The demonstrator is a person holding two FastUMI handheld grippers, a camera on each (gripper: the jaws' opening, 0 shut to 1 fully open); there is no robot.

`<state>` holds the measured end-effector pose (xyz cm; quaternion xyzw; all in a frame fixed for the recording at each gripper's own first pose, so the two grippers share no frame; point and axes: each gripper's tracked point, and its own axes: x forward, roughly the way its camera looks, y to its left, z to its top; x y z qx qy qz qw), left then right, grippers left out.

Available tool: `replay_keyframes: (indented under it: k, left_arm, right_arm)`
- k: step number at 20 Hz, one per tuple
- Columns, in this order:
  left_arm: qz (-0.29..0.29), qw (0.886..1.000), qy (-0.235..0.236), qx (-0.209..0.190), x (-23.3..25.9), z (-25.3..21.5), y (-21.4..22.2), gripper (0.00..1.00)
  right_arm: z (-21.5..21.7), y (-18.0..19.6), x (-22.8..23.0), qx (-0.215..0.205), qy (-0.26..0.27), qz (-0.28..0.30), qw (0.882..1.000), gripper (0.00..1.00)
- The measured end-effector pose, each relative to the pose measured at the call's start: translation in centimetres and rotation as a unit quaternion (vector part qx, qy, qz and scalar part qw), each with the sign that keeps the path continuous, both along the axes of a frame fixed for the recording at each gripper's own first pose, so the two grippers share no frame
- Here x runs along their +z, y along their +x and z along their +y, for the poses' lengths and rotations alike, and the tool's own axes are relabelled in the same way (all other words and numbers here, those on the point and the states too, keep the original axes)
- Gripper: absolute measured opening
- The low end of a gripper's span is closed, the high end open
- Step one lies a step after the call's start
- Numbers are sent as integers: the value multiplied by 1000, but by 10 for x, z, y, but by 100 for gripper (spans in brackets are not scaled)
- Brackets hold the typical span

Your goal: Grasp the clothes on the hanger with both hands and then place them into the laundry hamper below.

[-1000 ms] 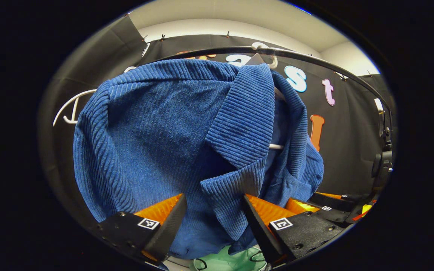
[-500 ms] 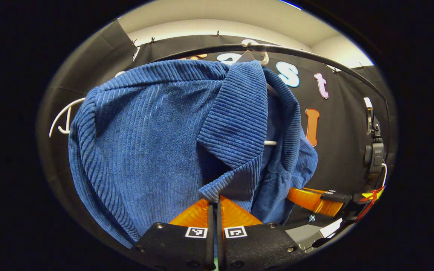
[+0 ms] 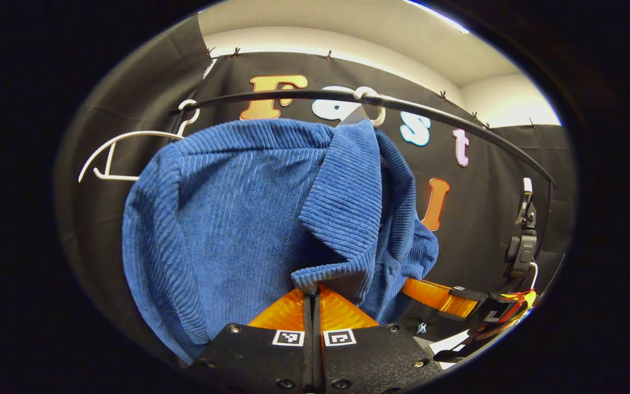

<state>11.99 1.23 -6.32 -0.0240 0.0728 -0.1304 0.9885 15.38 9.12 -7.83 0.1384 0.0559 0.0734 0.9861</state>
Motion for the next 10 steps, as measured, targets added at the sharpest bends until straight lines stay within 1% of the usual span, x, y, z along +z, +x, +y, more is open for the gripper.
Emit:
replay_keyframes:
  k: [2, 6, 10]
  left_arm:
    - [-8, 1000, -3, 9, 10, 4, -12, 1]
    - [-33, 999, -8, 33, 41, 18, -34, 0]
    - [-51, 997, -18, 63, 75, 43, -53, 0]
  right_arm:
    - [-3, -8, 8, 10, 17, -7, 1000, 8]
    - [-14, -20, 31, 29, 54, -20, 998, 7]
    - [-25, -24, 51, 48, 76, -30, 996, 8]
